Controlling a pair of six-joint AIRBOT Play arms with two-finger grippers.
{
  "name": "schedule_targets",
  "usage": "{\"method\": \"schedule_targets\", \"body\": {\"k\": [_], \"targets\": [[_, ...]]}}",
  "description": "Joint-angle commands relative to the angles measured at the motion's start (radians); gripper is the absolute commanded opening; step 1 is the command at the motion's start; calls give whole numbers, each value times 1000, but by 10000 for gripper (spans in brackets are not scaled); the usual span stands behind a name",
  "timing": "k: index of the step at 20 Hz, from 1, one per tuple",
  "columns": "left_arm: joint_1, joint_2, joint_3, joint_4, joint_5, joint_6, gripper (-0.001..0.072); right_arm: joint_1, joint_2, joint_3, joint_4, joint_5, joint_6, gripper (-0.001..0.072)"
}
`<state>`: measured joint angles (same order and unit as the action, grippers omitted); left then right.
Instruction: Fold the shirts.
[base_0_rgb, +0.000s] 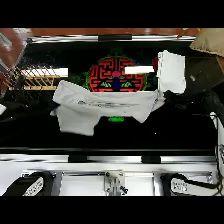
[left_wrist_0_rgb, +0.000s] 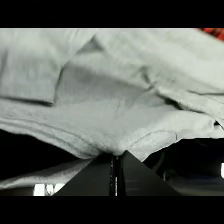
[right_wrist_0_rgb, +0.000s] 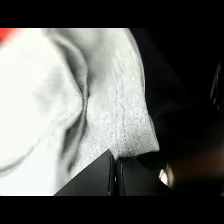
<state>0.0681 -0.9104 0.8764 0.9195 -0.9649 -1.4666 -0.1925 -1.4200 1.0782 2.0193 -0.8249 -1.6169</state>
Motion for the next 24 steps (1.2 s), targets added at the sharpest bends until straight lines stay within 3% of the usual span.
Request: {"method": "schedule_targets", "body": {"k": [1, 5, 8, 9, 11, 12, 14, 15, 17, 21, 22, 24], "targets": [[0, 53, 202, -1, 5, 97, 27, 2, 183, 6, -9, 6, -80, 79], [0, 170, 635, -1, 135, 137, 28, 2, 483, 156, 13, 4, -185, 79], [0, 231, 916, 24, 299, 138, 27, 2, 677, 334, -12, 103, -182, 79], [0, 244, 964, 79, 308, 135, 27, 2, 726, 380, -48, 133, -136, 79], [0, 262, 991, 244, 232, 41, 27, 2, 777, 433, -128, 91, 31, 79], [0, 259, 990, 340, 114, -32, 27, 2, 788, 439, -136, 25, 77, 79], [0, 238, 982, 440, -138, -83, 27, 3, 790, 439, -134, -145, 90, 80], [0, 237, 977, 436, -188, -76, 27, 3, 790, 439, -120, -180, 86, 80], [0, 261, 977, 376, -114, -21, 27, 3, 815, 440, -88, -142, 45, 79], [0, 363, 977, 345, 157, -12, 27, 2, 864, 498, -159, -42, -10, 79], [0, 381, 977, 372, 159, -12, 27, 2, 864, 517, -195, -61, -2, 79], [0, 387, 975, 477, 26, -74, 27, 2, 854, 520, -258, -127, 39, 79]]}}
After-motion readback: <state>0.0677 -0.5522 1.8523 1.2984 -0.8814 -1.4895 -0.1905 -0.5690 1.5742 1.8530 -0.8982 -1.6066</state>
